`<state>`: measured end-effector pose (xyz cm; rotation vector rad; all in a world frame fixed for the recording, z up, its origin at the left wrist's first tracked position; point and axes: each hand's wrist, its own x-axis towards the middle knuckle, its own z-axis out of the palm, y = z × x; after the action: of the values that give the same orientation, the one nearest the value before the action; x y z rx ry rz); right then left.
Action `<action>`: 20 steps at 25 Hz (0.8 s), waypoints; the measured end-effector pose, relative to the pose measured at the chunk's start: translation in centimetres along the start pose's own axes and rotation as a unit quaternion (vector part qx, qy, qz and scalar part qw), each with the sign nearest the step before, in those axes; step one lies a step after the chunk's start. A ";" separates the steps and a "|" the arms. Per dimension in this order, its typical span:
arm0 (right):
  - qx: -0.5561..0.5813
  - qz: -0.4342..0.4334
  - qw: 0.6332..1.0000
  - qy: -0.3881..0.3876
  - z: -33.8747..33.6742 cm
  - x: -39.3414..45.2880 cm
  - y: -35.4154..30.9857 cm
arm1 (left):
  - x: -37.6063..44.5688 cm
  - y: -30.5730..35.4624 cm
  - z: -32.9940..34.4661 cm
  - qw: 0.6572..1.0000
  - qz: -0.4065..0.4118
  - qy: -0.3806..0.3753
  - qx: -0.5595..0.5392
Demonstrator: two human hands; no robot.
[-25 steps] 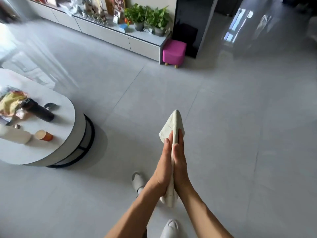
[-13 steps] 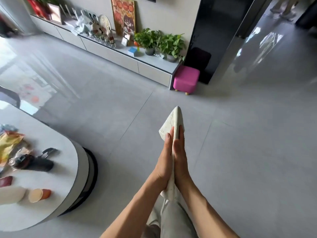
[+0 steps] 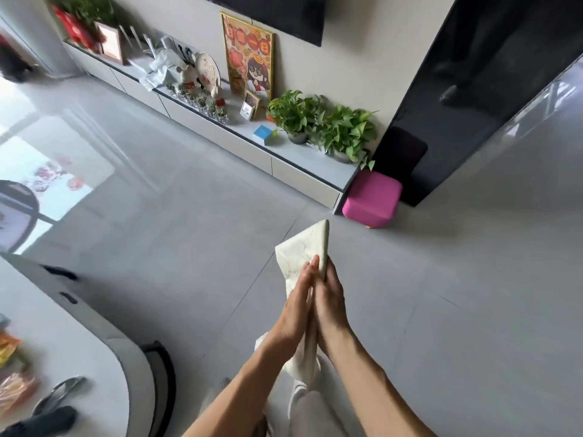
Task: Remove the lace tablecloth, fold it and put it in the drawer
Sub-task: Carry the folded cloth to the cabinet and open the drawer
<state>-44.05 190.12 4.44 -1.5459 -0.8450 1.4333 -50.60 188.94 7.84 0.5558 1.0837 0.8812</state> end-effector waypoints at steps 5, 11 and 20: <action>-0.161 -0.032 0.986 -0.017 6.0 11.6 -3.9 | 10.6 7.9 -11.1 0.968 0.077 0.044 0.236; -0.231 -0.069 0.969 -0.056 12.3 22.6 -5.8 | 24.0 20.4 -21.5 0.691 0.266 0.047 0.671; -0.383 -0.218 0.896 0.056 19.5 37.3 -6.9 | 37.0 24.8 -26.5 0.658 0.279 -0.042 0.698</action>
<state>-58.53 229.14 -4.83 -1.7992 -1.6901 0.6865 -76.16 232.83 -2.69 2.3036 1.3933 0.3132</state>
